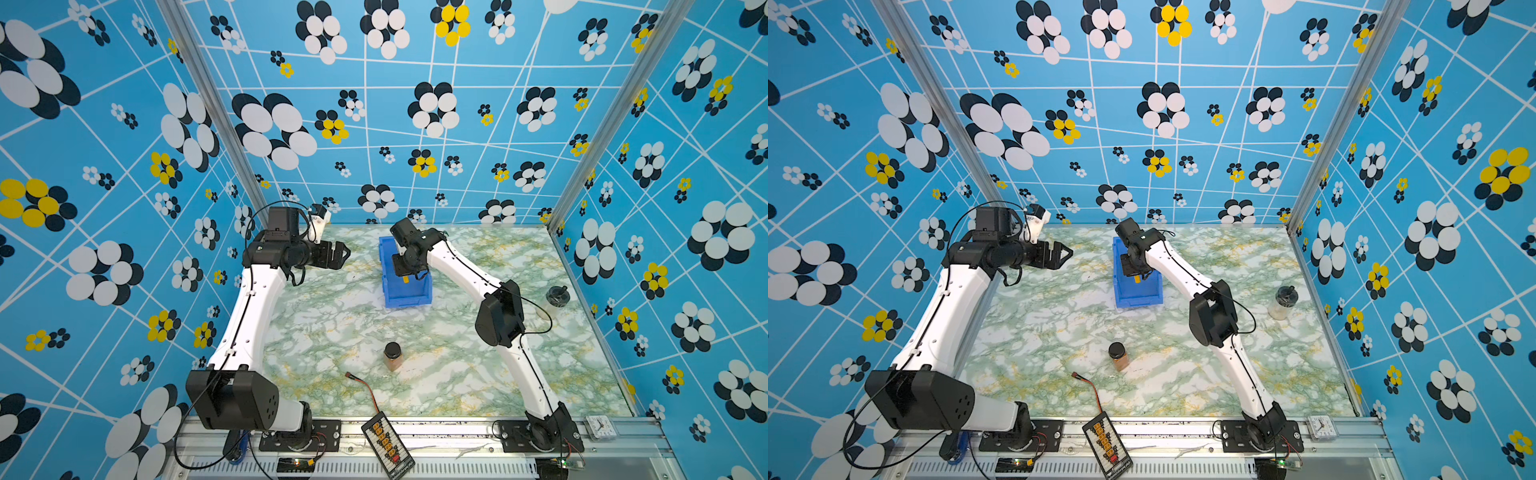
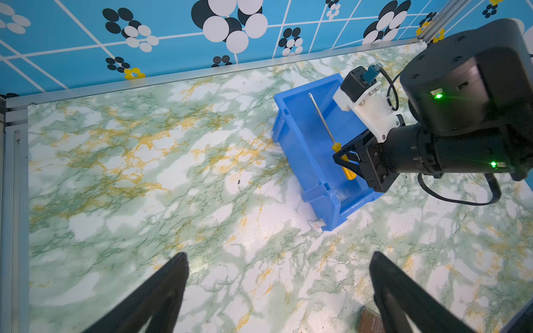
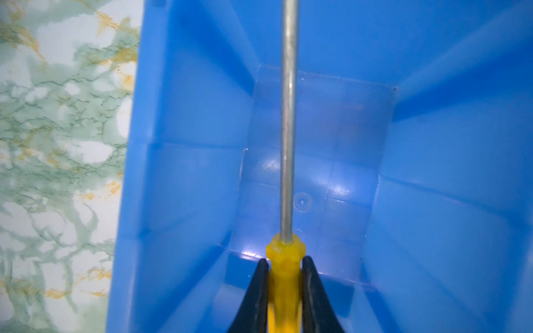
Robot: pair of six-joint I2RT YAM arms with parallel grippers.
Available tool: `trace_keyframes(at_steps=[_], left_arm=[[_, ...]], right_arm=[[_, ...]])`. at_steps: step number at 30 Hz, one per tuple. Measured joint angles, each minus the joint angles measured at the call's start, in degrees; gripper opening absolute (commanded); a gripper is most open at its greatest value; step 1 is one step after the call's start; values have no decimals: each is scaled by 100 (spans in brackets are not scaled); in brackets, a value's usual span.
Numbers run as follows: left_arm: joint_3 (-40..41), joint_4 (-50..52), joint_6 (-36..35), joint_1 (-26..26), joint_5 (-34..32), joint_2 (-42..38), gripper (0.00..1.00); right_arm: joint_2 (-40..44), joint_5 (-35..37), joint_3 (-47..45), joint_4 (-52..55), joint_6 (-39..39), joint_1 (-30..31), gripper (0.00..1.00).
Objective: Put the screwdriver in the bin
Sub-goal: Place the screwdriver into the bin.
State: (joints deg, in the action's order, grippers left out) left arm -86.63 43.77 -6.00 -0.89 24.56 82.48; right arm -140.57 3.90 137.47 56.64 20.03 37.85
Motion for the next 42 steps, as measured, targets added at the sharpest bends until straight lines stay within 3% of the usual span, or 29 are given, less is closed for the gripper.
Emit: trace_keyframes(at_steps=[27, 37, 42], left_arm=[[2, 0, 83, -76, 205, 0, 99], [2, -42, 212, -114, 354, 24, 99], [0, -120, 398, -114, 232, 166, 99]], right_arm=[[-688, -450, 111, -7, 223, -50, 29], [-656, -245, 201, 63, 140, -52, 40], [-216, -11, 249, 168, 2, -55, 48]])
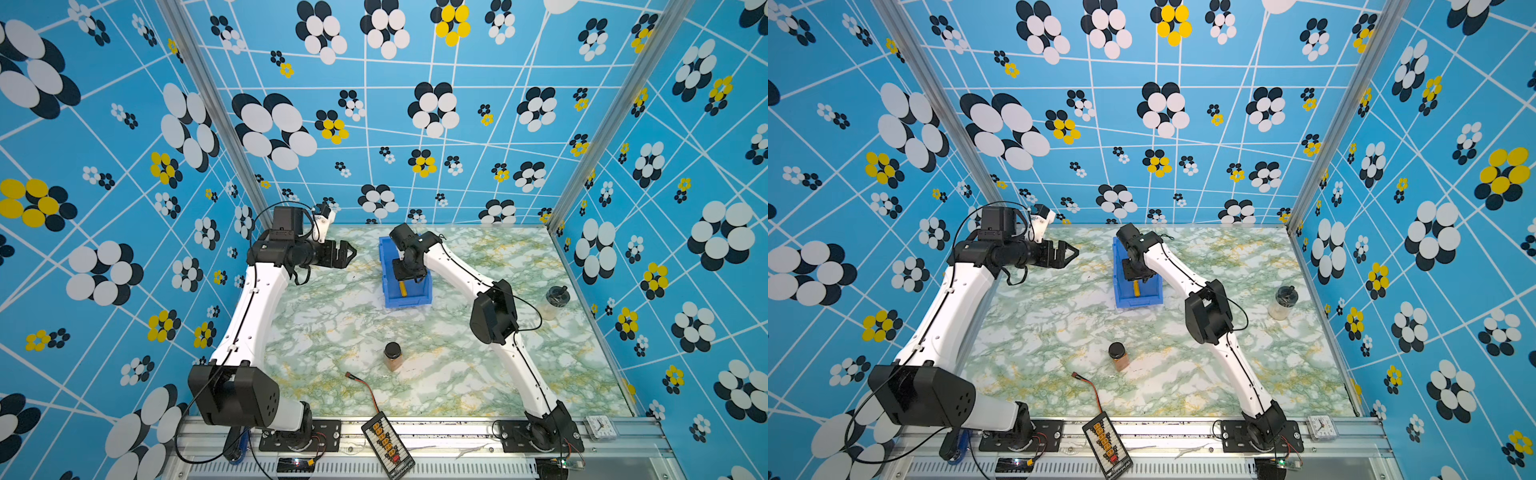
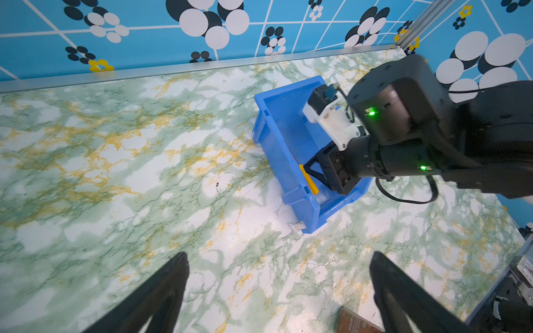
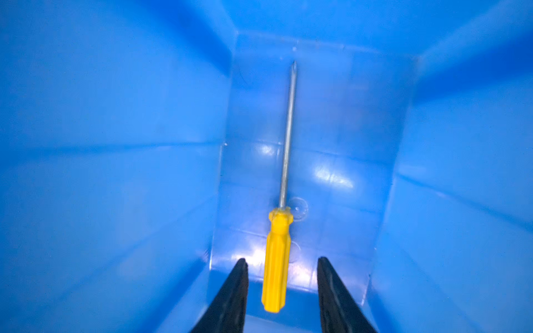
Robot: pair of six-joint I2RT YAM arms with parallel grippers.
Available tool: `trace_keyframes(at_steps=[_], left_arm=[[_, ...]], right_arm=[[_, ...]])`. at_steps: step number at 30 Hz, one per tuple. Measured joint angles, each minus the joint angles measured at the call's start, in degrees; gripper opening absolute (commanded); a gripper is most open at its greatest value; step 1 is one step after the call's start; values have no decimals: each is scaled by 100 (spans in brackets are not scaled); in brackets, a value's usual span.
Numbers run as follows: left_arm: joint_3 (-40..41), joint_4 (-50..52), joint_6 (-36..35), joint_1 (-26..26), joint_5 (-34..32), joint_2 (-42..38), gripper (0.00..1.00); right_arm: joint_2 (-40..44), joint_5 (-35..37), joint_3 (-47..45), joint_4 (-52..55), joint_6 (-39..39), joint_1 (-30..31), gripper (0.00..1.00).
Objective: Put the screwdriver in the bin
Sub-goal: Place the screwdriver into the bin, then reset both arms
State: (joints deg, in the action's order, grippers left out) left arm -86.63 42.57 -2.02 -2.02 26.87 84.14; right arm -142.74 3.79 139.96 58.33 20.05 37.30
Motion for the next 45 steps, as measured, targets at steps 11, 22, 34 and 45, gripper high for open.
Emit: trace_keyframes(at_steps=[11, 22, 34, 45], left_arm=[[-203, -164, 481, 13, -807, 511, 99], [125, -1032, 1091, 391, -2124, 625, 99], [1707, -2085, 1316, 505, -2522, 564, 99], [3530, -3930, 1187, 487, -2382, 258, 99]], right_arm=[[2929, 662, -1440, -1023, -483, -22, 88], [5528, 1316, -5327, -3088, -553, -1025, 99], [6531, 1244, -7044, -4291, -973, -1742, 99], [6113, 1150, -7893, -4903, -1241, -2579, 99]])
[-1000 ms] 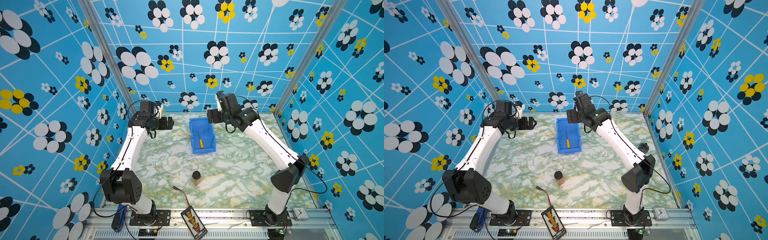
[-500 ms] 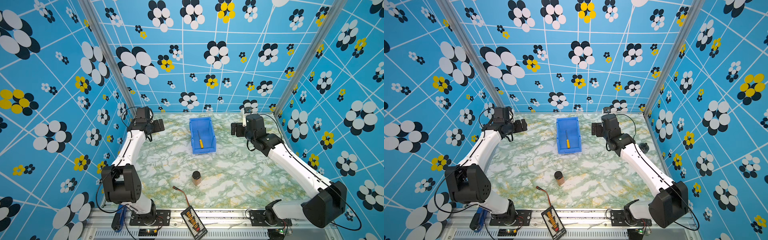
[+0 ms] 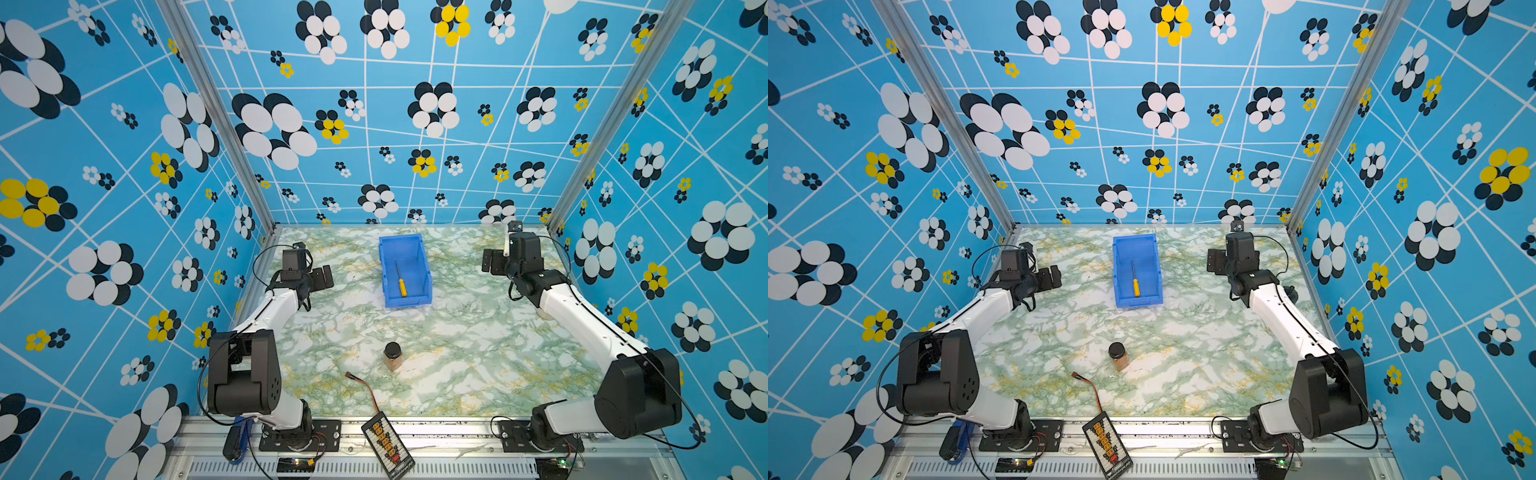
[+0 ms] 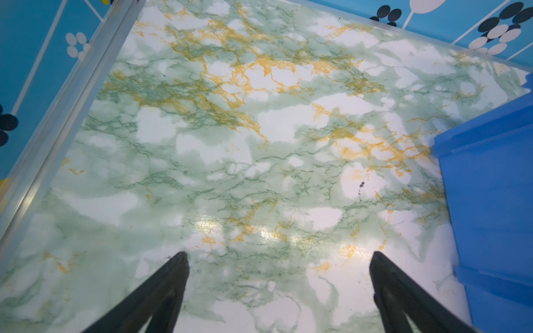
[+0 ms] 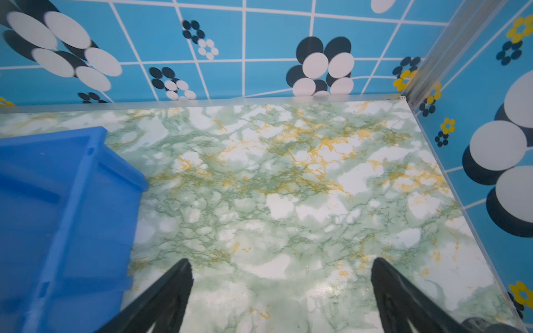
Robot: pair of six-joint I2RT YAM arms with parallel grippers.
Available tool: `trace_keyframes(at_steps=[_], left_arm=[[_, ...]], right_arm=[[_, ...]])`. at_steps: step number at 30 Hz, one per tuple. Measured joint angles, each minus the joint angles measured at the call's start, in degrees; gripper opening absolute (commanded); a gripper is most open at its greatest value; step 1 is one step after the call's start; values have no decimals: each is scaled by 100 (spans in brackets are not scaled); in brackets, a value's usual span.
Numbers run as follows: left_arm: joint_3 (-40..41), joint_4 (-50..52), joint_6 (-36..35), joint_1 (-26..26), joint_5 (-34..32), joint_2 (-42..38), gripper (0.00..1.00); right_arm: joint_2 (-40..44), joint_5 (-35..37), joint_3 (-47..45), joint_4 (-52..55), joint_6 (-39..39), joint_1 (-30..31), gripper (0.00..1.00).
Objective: Put the screwdriver in the bin
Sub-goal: Reset both arms
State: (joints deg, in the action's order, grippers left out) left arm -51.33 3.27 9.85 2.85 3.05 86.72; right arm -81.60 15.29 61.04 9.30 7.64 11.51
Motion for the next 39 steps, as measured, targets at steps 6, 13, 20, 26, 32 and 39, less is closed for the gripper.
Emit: trace_keyframes(at_steps=[6, 13, 20, 26, 32, 39], left_arm=[[1381, -1248, -354, -142, -7, -501, 99], [2111, -2887, -621, -173, -42, -522, 99], [2741, -4374, -691, -208, -155, -302, 99], [3091, -5390, -691, -212, -249, 125, 99], [3202, -5849, -691, -214, -254, 175, 99], [3272, -6203, -691, -214, -269, 175, 99]], right_arm=[[81, 33, -859, -693, -66, -350, 99], [470, 203, -1738, -1482, -254, -387, 99], [667, 356, -2492, -2155, -391, -490, 99], [686, 323, -3112, -3045, -378, -986, 99], [334, 52, -3246, -3847, -365, -1005, 99], [-286, -225, -3676, -4977, -404, -1010, 99]])
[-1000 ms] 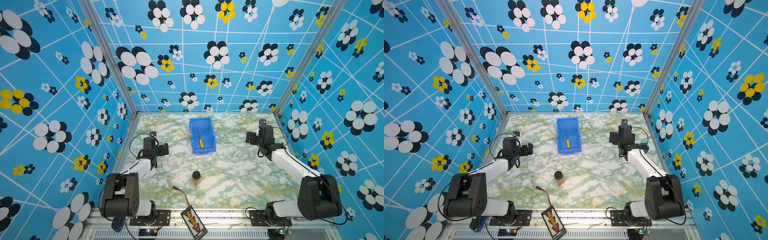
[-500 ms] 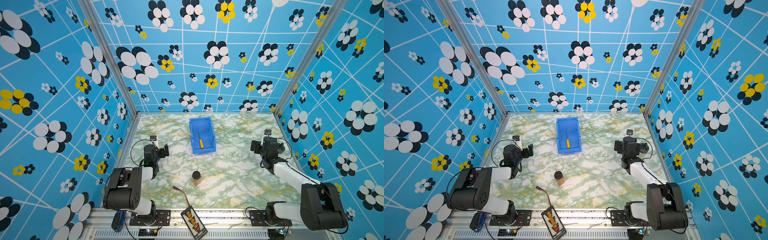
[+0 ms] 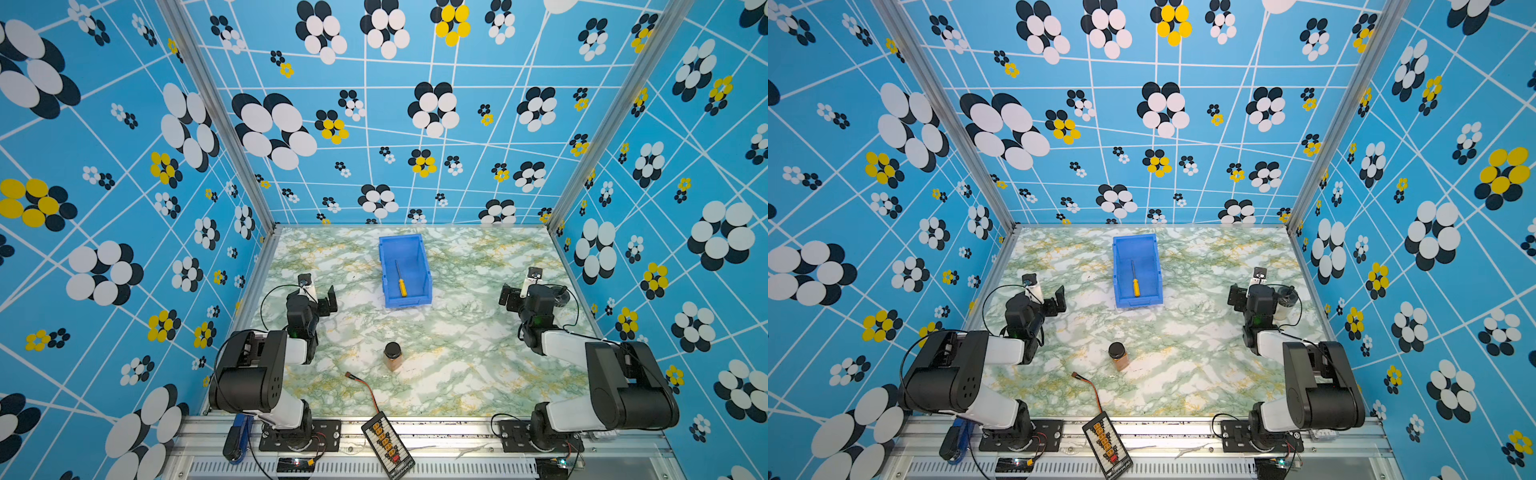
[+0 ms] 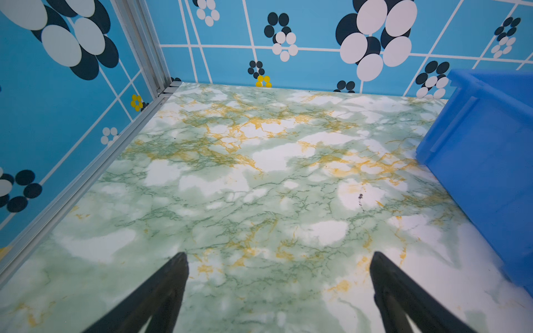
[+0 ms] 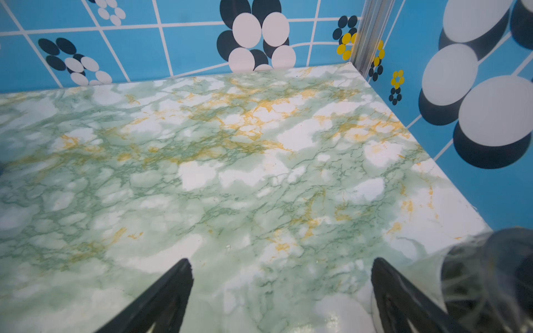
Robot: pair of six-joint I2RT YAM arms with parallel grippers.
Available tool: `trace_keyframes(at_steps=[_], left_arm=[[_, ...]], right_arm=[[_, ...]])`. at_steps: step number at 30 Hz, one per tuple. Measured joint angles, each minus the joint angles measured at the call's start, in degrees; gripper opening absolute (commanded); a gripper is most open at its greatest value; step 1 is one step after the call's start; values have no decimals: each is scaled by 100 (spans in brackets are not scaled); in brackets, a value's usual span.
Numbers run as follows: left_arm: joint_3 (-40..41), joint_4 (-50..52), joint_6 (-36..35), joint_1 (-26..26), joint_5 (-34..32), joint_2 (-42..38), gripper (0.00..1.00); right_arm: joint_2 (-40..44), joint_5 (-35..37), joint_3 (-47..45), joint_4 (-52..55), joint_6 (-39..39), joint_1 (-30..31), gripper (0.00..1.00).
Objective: Put the screwdriver in the bin
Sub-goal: Reset both arms
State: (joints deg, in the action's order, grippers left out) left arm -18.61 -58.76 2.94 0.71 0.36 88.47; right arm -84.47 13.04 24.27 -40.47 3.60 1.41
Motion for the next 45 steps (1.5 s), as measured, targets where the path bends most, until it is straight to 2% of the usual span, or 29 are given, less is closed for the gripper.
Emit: trace_keyframes(at_steps=[3, 10, 45], left_arm=[[79, -151, 2, 2, -4, 0, 99], [170, -216, 2, 2, -7, 2, 99], [109, -216, 2, 2, -42, 4, 99]], right_arm=[[-352, -85, -251, -643, -7, 0, 99], [-415, -175, -291, -876, -37, 0, 99], [-415, -227, -291, -951, -129, 0, 99]])
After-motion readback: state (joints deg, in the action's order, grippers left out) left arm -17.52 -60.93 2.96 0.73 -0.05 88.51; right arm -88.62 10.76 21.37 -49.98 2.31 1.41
